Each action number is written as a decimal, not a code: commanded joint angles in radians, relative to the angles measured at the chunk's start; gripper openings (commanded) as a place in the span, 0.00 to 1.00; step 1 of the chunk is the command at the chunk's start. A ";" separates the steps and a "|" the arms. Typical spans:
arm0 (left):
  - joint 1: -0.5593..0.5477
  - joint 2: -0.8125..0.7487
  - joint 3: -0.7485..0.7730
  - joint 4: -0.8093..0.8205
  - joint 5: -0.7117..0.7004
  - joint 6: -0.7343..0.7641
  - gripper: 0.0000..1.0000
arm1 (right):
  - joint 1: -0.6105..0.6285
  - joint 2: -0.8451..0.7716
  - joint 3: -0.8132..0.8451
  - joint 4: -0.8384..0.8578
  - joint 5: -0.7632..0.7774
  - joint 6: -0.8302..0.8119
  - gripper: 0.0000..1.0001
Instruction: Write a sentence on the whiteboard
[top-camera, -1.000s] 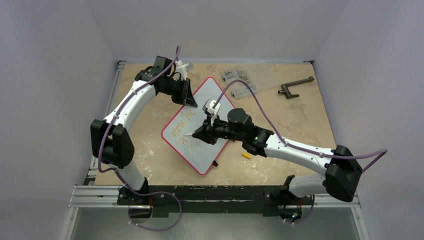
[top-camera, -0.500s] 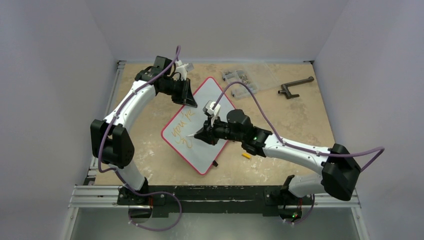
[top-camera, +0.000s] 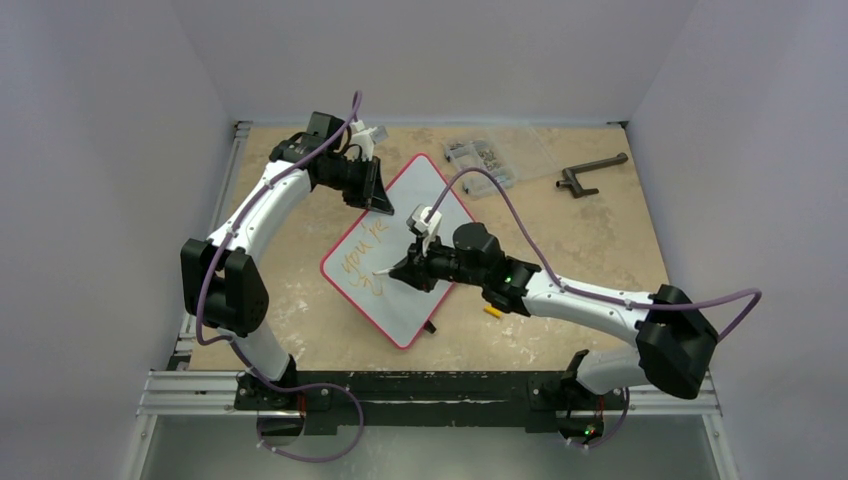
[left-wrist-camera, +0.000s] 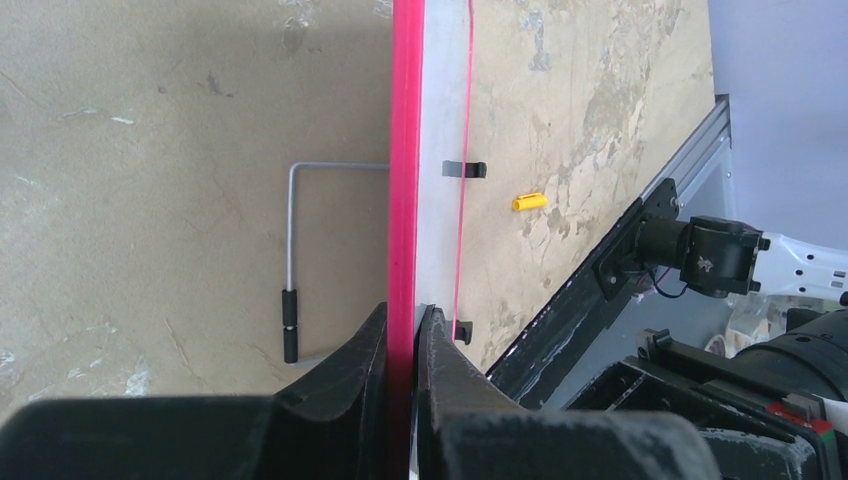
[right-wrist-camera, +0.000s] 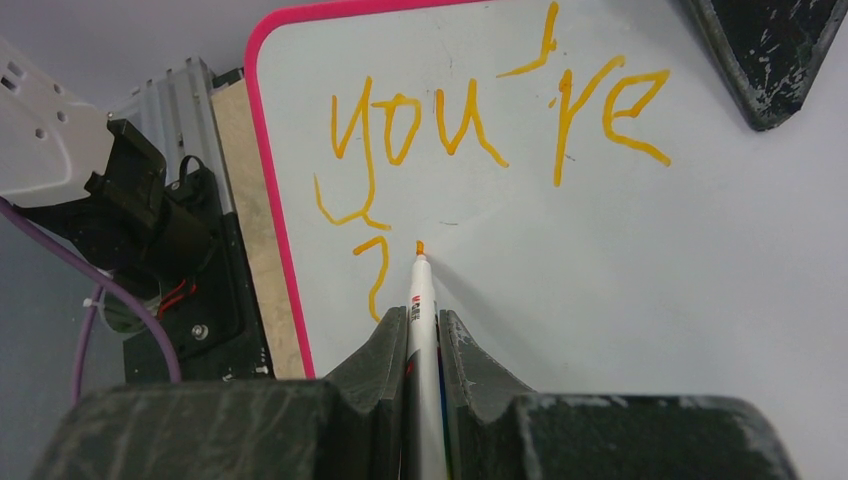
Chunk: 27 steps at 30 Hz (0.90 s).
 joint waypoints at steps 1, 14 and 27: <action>-0.002 -0.015 -0.004 -0.028 -0.171 0.034 0.00 | -0.005 0.003 -0.061 -0.025 0.042 -0.022 0.00; -0.002 -0.014 -0.005 -0.028 -0.173 0.033 0.00 | -0.003 -0.028 -0.110 -0.016 0.046 -0.003 0.00; -0.002 -0.017 -0.006 -0.030 -0.176 0.033 0.00 | -0.003 0.018 0.027 -0.030 0.049 -0.007 0.00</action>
